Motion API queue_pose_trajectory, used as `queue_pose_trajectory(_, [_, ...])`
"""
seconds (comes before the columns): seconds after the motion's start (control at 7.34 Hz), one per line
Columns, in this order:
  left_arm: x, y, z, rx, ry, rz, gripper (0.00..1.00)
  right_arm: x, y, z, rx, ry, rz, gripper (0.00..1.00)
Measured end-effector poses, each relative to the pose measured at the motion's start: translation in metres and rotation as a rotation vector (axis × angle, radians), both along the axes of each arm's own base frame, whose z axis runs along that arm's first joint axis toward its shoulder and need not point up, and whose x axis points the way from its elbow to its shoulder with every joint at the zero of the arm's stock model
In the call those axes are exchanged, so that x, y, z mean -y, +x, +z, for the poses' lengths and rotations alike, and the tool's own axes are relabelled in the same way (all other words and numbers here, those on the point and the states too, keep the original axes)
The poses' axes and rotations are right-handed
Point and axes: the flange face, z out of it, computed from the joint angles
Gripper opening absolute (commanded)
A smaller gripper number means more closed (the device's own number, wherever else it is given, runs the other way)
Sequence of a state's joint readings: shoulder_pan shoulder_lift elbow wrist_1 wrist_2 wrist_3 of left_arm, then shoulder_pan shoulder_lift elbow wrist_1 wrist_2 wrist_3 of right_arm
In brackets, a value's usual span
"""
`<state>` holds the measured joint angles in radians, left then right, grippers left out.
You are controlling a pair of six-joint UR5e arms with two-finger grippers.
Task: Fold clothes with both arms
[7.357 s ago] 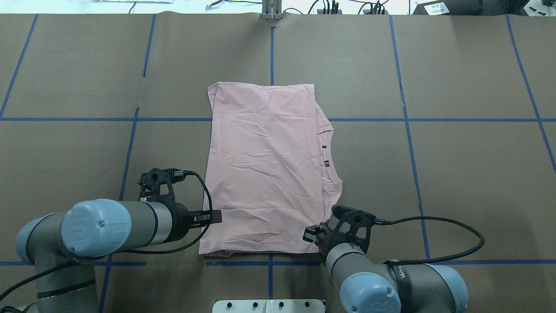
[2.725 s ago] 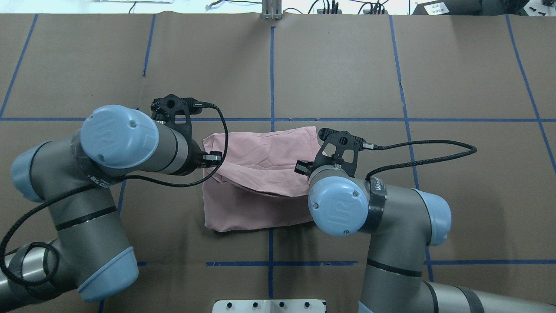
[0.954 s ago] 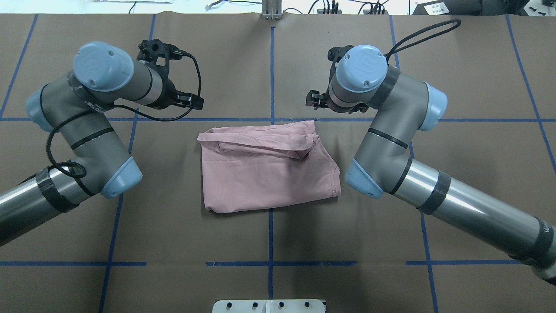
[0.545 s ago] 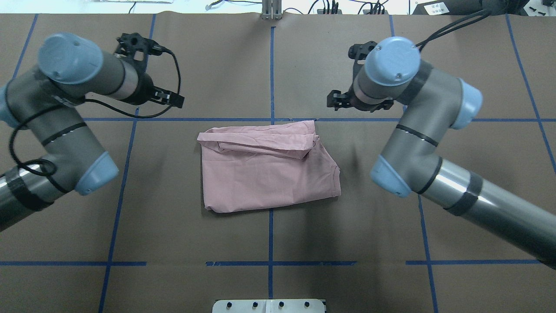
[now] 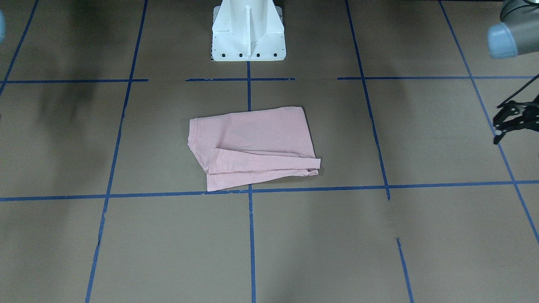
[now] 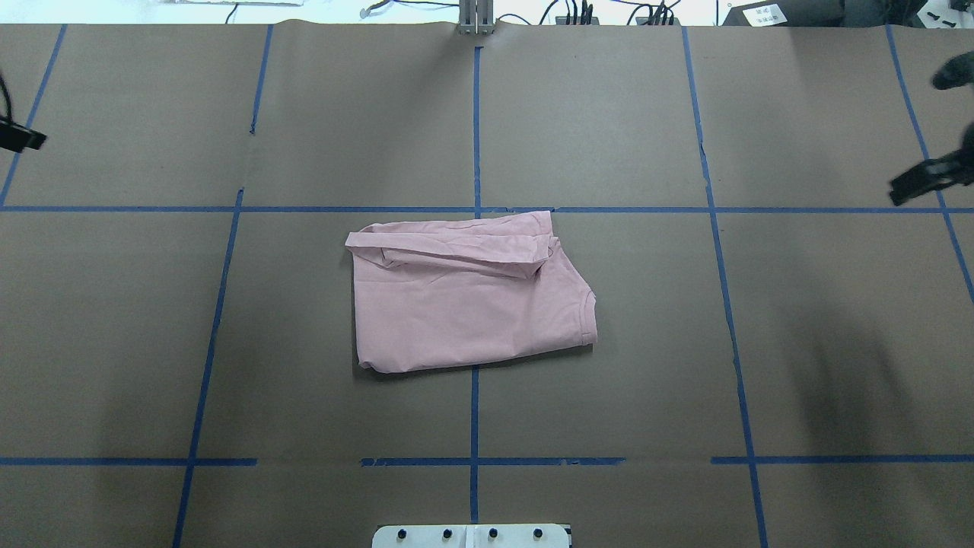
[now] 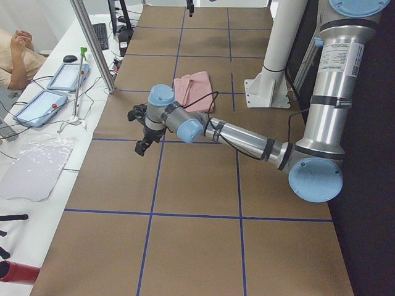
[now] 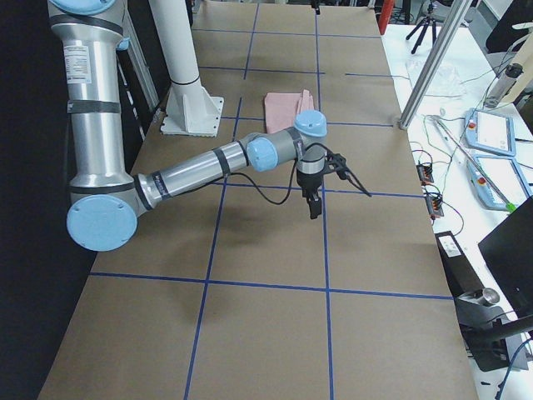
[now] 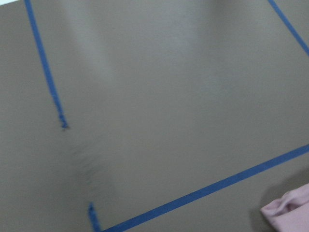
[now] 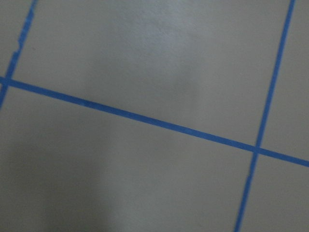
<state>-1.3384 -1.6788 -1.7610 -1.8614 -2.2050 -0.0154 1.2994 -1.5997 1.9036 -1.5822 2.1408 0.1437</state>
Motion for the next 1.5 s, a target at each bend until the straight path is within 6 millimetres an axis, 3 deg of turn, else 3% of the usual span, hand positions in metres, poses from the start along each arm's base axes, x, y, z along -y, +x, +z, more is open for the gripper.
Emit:
queue_pose_trajectory(0.27, [-0.013,-0.055,0.056,0.014,-0.197,-0.050,1.00,-0.042,0.082,0.088,-0.007,-0.118,0.052,1.00])
queue_pose_trajectory(0.54, [-0.046,-0.103,0.112,0.008,-0.338,-0.128,1.00,-0.072,0.128,0.140,0.077,-0.181,0.081,1.00])
queue_pose_trajectory(0.68, [-0.062,-0.114,0.130,-0.024,-0.390,-0.144,1.00,-0.084,0.143,0.149,0.105,-0.188,0.100,1.00])
queue_pose_trajectory(0.95, [-0.089,-0.117,0.147,-0.131,-0.459,-0.137,1.00,-0.088,0.157,0.144,0.117,-0.189,0.130,1.00])
queue_pose_trajectory(1.5, [-0.096,-0.121,0.149,-0.110,-0.457,-0.150,1.00,-0.082,0.145,0.138,0.106,-0.184,0.098,1.00])
